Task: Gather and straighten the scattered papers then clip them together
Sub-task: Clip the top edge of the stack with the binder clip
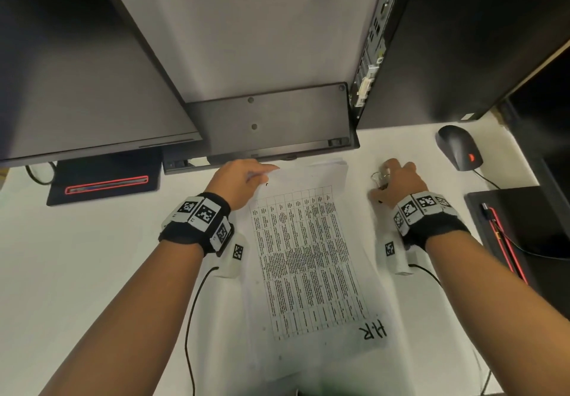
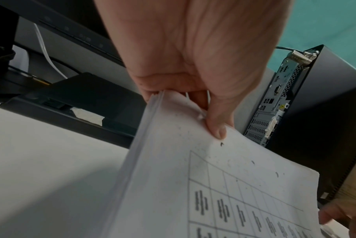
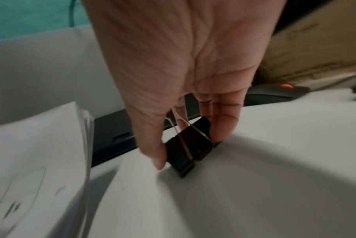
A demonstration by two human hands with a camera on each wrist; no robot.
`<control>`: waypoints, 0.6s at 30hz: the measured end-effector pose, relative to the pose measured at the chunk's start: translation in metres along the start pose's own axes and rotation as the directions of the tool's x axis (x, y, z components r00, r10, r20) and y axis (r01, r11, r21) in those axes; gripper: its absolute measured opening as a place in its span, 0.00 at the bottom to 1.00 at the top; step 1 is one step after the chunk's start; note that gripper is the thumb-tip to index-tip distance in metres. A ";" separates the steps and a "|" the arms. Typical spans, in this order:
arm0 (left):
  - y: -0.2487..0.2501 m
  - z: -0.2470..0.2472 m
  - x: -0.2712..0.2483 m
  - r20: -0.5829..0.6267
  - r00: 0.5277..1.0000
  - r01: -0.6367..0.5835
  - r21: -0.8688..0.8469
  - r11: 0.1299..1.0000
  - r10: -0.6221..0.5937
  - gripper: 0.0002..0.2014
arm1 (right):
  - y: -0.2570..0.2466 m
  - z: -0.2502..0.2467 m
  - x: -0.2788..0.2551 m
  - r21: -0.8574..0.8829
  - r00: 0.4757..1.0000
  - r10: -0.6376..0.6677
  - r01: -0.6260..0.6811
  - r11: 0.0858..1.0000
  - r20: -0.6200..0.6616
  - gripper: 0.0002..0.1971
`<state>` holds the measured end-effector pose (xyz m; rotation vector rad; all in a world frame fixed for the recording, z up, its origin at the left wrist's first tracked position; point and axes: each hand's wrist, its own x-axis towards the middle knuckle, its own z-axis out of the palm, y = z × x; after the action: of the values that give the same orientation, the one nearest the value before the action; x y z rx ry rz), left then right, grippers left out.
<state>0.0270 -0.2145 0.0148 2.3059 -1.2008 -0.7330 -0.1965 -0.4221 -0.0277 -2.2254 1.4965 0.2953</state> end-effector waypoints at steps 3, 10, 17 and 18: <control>0.005 -0.003 0.000 0.015 1.000 -0.002 0.002 1.000 0.002 0.15 | 0.008 -0.005 0.002 0.180 0.995 0.051 -0.066 0.981 0.085 0.25; 0.010 -0.004 -0.005 0.008 0.999 0.047 0.006 0.999 -0.048 0.16 | 0.004 -0.017 -0.010 0.861 0.997 0.079 -0.029 0.508 -0.013 0.15; 0.009 -0.002 -0.010 -0.024 0.998 0.062 -0.029 0.998 -0.062 0.13 | -0.032 -0.051 -0.034 0.978 0.992 -0.105 -0.047 0.204 0.070 0.18; 0.009 -0.001 -0.010 -0.029 0.998 0.062 -0.028 0.998 -0.063 0.13 | -0.040 -0.055 -0.038 0.974 0.986 -0.158 -0.016 0.225 0.053 0.17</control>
<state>0.0174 -0.2104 0.0238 2.3334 -1.1035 -0.7293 -0.1786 -0.4043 0.0457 -1.1252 0.9666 -0.4570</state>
